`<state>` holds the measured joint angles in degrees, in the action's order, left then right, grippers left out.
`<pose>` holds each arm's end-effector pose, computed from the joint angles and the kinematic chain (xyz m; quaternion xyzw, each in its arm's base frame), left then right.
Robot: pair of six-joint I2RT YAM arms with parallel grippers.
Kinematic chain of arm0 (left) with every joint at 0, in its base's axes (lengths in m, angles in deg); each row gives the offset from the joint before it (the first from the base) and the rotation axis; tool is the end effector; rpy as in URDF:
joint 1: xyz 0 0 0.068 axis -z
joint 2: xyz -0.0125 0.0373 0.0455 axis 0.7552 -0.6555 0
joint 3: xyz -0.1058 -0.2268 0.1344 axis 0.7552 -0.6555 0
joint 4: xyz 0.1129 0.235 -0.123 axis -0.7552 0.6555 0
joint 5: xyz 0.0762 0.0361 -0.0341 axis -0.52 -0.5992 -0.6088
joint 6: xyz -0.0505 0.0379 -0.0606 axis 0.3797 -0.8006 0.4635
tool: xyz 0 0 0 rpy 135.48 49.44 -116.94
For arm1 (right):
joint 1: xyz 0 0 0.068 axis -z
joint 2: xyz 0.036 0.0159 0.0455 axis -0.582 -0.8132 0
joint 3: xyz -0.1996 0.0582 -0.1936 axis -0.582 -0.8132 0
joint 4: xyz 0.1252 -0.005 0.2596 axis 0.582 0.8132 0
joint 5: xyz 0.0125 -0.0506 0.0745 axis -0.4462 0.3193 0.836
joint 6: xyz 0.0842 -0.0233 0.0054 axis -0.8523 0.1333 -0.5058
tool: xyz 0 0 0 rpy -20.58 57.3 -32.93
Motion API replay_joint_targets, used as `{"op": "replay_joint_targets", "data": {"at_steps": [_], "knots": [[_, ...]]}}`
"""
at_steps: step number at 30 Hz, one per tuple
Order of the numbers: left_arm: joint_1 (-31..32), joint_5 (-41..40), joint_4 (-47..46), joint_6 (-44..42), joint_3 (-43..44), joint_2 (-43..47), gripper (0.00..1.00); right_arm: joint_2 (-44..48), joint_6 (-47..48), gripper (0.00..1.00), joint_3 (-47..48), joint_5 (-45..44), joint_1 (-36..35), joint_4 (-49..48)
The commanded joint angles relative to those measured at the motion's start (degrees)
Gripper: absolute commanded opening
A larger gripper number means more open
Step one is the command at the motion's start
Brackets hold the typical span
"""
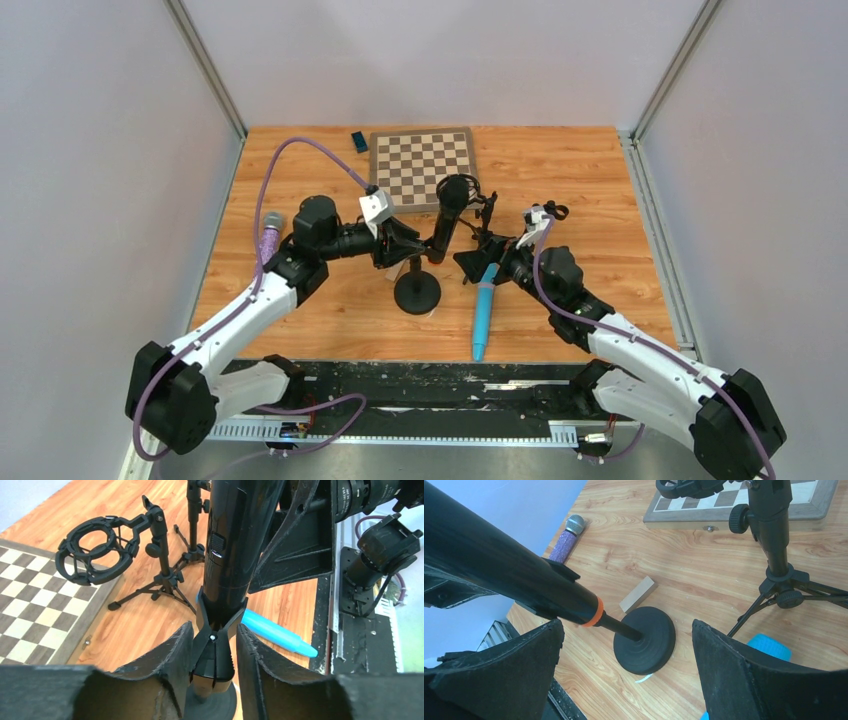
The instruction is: Attach the microphones to the stand
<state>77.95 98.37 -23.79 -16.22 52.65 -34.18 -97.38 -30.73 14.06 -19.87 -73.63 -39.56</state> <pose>0.2379 -0.1931 0.2999 0.4139 0.6264 -0.4249 0.5057 0.2120 0.1708 0.2316 -0.0549 0.7667 0.3844 0.5113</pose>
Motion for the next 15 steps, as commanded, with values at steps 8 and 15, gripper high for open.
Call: {"op": "replay_joint_targets", "data": {"at_steps": [8, 15], "knots": [[0.03, -10.24, -7.62, 7.18, -6.32, 12.29, 0.9, -1.01, 0.04, 0.98, 0.66, 1.16, 0.47, -0.23], [0.03, -12.63, -11.08, 8.67, -18.38, 21.89, 1.0, -1.05, 0.5, 0.99, 0.92, 1.03, 0.86, 0.63]]}}
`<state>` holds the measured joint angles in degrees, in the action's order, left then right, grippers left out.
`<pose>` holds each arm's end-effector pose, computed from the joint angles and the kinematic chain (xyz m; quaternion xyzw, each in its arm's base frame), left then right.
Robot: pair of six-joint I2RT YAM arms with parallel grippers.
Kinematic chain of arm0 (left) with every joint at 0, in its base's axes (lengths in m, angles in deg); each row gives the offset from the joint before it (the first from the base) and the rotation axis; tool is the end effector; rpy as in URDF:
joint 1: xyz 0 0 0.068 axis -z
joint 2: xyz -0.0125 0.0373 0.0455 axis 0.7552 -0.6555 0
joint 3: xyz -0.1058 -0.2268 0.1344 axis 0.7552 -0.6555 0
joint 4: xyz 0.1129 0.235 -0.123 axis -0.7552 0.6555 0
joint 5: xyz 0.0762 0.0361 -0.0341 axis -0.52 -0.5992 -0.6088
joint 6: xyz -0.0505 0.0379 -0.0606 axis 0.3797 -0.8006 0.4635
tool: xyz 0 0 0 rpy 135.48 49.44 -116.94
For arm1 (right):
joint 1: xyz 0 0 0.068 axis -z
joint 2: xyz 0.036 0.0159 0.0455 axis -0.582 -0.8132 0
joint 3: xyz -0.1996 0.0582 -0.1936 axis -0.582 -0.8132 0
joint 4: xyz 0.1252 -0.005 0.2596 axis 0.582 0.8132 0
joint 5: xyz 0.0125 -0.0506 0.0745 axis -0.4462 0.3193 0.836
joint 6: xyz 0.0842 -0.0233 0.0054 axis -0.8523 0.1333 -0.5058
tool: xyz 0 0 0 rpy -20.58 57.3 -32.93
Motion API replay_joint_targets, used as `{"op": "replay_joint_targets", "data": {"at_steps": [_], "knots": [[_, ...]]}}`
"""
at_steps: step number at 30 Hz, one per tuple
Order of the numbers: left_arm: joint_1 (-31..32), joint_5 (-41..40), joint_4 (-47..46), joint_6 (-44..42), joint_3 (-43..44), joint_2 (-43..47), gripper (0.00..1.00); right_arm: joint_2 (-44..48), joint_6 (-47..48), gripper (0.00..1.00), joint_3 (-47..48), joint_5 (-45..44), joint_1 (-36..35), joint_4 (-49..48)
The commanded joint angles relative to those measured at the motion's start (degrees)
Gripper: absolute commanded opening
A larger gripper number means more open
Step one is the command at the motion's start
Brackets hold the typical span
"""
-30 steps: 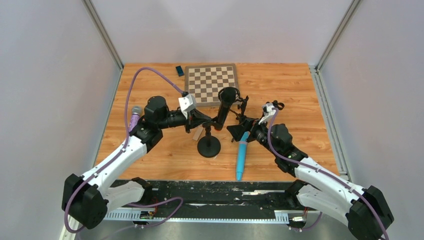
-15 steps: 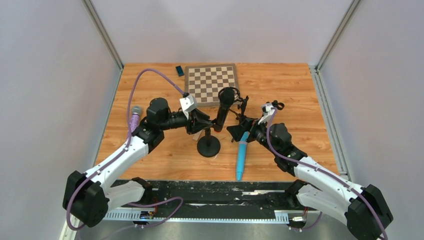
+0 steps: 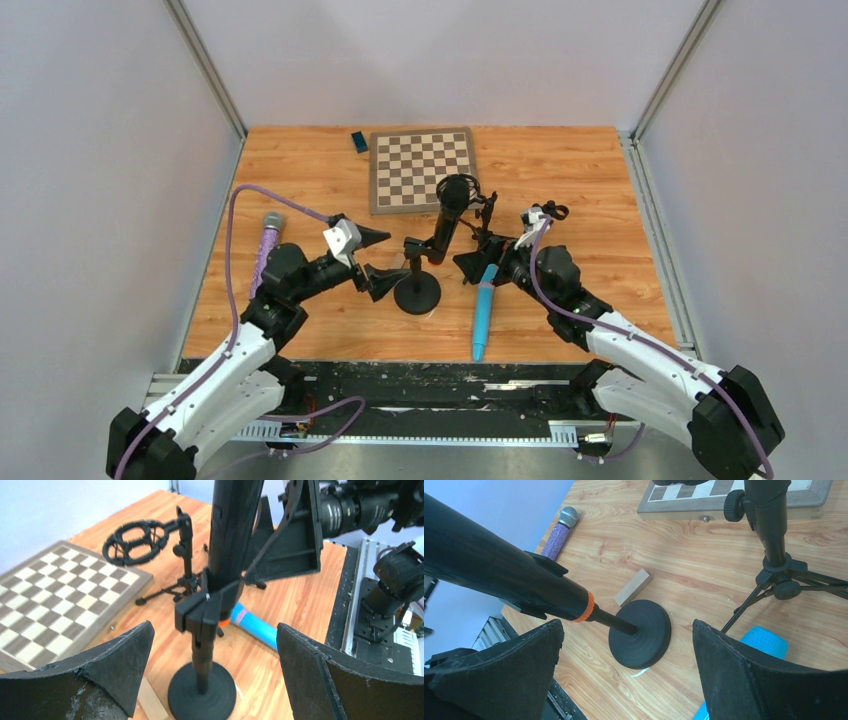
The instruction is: Attach the microphones to the stand
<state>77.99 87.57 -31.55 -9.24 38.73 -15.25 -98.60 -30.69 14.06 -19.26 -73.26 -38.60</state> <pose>0.1908 -0.1542 0.3000 0.3327 0.6090 -0.3990 0.5994 0.2141 0.1713 0.2237 -0.0562 0.7786 0.3777 0.4980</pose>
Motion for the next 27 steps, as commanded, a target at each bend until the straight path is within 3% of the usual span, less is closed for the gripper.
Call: {"op": "replay_joint_targets", "data": {"at_steps": [1, 7, 12, 20, 27], "knots": [[-0.01, -1.49, -3.33, 2.27, -5.28, 3.27, 1.0, 0.26, 0.51, 0.99, 0.88, 0.35, 0.64, -0.25], [0.01, 1.4, -8.02, 4.41, -12.68, 1.39, 1.0, 0.28, 0.52, 1.0, 0.75, 1.83, 1.99, 0.53], [-0.03, 2.33, -13.13, 3.35, -13.69, -4.19, 1.0, 0.62, 0.48, 1.0, 0.31, 2.54, 3.2, 1.27], [0.04, 4.94, -20.3, 2.88, -9.01, -19.92, 0.96, 0.45, 0.19, 1.0, 0.0, 4.17, 5.46, 1.68], [0.04, 4.71, -27.35, 3.14, -6.29, -26.67, 0.91, 0.55, 0.08, 1.0, -0.31, 4.68, 6.53, 1.79]]}}
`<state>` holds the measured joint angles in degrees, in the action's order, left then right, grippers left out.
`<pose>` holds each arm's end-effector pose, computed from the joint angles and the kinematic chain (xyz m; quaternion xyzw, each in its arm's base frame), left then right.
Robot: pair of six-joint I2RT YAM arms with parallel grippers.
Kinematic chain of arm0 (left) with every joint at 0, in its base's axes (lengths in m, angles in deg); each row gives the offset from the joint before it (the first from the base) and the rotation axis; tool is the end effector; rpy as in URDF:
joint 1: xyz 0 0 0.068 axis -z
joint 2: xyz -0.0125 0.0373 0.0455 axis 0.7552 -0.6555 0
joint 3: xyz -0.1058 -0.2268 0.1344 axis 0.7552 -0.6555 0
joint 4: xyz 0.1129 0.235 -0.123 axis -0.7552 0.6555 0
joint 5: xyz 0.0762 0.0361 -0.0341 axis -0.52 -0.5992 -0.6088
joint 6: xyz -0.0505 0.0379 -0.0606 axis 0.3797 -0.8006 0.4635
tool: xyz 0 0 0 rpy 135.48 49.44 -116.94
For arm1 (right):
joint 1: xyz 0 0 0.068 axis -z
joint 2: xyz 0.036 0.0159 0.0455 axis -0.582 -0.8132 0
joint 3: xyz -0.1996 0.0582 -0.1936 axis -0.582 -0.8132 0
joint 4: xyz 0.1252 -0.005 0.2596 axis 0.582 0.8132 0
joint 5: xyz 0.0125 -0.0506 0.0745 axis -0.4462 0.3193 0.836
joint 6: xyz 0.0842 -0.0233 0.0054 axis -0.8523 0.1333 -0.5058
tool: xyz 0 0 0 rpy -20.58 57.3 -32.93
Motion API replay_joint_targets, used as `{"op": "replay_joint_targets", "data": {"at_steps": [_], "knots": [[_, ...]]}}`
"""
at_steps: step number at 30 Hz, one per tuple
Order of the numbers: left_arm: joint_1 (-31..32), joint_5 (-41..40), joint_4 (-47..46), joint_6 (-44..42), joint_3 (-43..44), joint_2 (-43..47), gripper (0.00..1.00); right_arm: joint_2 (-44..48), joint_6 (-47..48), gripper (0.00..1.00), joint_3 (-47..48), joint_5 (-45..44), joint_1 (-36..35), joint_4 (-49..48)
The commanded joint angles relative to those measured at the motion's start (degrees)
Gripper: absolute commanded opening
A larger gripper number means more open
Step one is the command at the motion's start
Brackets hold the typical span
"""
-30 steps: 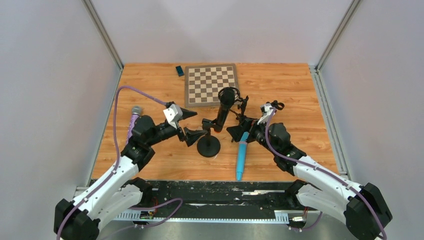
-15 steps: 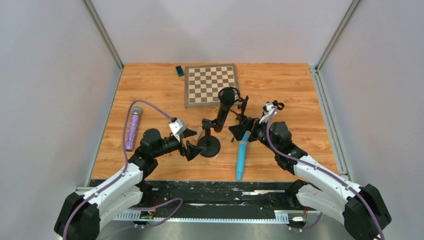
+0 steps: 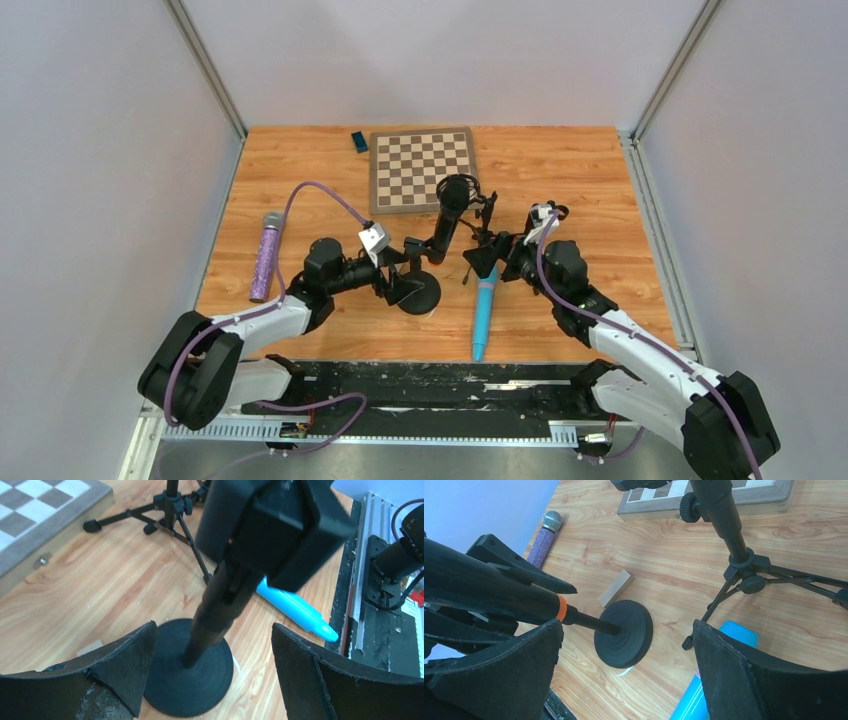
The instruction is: Attach the microphones to the stand
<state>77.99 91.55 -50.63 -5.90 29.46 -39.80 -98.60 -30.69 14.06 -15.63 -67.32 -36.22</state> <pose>0.2215 -0.1763 0.1760 0.3211 0.6935 -0.4319 0.4789 0.2264 0.1513 0.2177 -0.0345 0.7922 0.3639 0.4887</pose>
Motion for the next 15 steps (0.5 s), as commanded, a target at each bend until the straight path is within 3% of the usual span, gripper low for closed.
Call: {"op": "replay_joint_targets", "data": {"at_steps": [1, 6, 11, 15], "knots": [[0.05, 0.79, -8.48, -0.23, 3.7, -3.1, 0.9, 0.47, 0.08, 1.0, -0.33, 1.12, 0.72, -0.55], [0.12, 0.75, -8.73, 0.08, 5.67, -5.73, 0.84, 0.2, 0.34, 1.0, -0.42, 1.59, 1.35, -0.37], [0.45, 0.96, -10.07, 0.27, 6.11, -7.71, 0.69, -0.53, 0.78, 1.0, -0.01, 1.73, 1.72, -0.25], [1.37, 0.84, -11.68, -0.08, 5.84, -8.47, 0.51, -1.11, 0.87, 1.0, 0.25, 2.11, 1.87, -0.24]]}}
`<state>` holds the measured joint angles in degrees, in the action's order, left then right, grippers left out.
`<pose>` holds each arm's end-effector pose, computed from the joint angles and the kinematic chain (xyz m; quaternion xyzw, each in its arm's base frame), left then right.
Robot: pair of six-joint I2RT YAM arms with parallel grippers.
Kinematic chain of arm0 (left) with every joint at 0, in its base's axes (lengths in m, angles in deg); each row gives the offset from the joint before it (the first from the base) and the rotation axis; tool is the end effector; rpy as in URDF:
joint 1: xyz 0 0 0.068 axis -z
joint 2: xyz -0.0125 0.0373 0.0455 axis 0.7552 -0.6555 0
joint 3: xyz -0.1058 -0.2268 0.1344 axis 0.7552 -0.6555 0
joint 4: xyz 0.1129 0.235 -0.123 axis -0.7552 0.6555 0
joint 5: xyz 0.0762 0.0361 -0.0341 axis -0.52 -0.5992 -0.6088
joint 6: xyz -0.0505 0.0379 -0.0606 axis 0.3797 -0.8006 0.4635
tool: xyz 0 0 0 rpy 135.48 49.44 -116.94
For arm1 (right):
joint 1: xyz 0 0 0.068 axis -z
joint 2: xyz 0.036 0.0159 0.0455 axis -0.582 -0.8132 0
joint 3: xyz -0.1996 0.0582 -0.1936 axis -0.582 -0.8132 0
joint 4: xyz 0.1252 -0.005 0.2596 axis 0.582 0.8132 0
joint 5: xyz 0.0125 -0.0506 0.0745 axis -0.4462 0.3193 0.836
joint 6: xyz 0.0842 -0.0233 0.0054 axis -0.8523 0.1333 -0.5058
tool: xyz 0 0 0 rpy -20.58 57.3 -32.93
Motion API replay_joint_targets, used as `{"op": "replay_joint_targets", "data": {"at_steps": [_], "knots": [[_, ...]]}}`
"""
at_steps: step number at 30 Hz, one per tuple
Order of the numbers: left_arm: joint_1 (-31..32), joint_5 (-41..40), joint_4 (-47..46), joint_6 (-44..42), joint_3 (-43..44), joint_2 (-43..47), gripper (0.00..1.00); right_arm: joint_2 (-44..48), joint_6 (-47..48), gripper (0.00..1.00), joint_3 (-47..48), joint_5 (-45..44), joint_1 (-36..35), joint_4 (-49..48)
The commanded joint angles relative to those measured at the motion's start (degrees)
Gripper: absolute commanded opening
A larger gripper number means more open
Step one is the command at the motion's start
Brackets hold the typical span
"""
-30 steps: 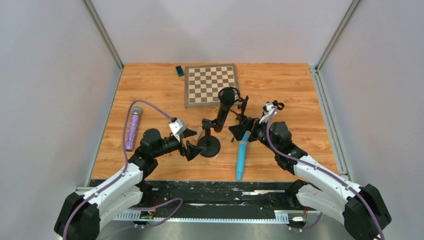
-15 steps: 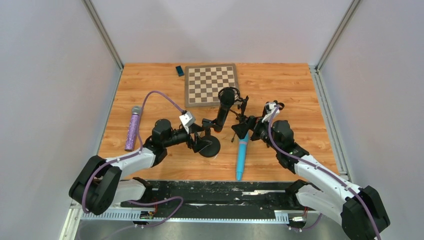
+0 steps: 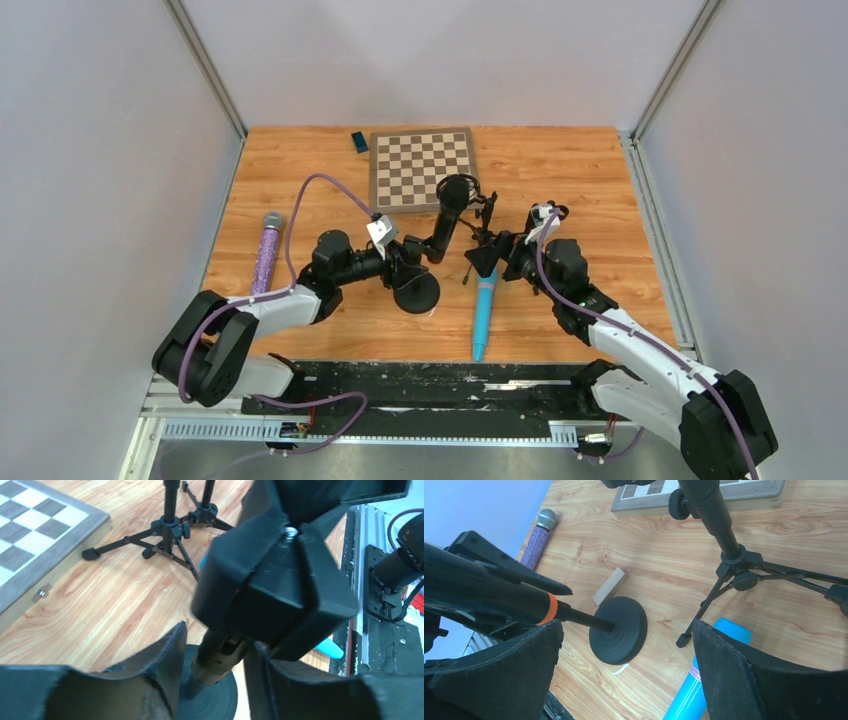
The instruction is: Attach the microphones to the stand
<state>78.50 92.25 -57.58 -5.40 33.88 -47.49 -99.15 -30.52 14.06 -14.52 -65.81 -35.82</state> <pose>0.2426 -0.1919 0.1830 0.3291 0.6709 -0.4416 0.4966 0.2300 0.1468 0.2144 -0.0306 0.7971 0.3599 0.4839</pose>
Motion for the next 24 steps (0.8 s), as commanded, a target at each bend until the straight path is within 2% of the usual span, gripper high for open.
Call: {"op": "replay_joint_targets", "data": {"at_steps": [1, 5, 13, 24], "knots": [[1.11, 0.01, -5.17, -0.88, 1.28, -0.81, 0.44, -0.65, 0.65, 1.0, 0.27, 1.01, 0.41, -0.62], [1.75, -0.37, -7.07, -1.58, 0.03, -0.03, 0.26, -0.54, 0.69, 1.0, 0.31, 1.22, 0.5, -0.63], [2.34, -0.87, -7.43, -3.12, -0.67, 1.69, 0.0, -0.61, 0.79, 1.0, 0.18, 1.11, 0.59, -0.63], [2.54, -3.58, -5.64, -5.32, 2.42, 5.31, 0.0, 0.15, 1.0, 1.0, -0.13, 0.89, 0.69, -0.15]]}}
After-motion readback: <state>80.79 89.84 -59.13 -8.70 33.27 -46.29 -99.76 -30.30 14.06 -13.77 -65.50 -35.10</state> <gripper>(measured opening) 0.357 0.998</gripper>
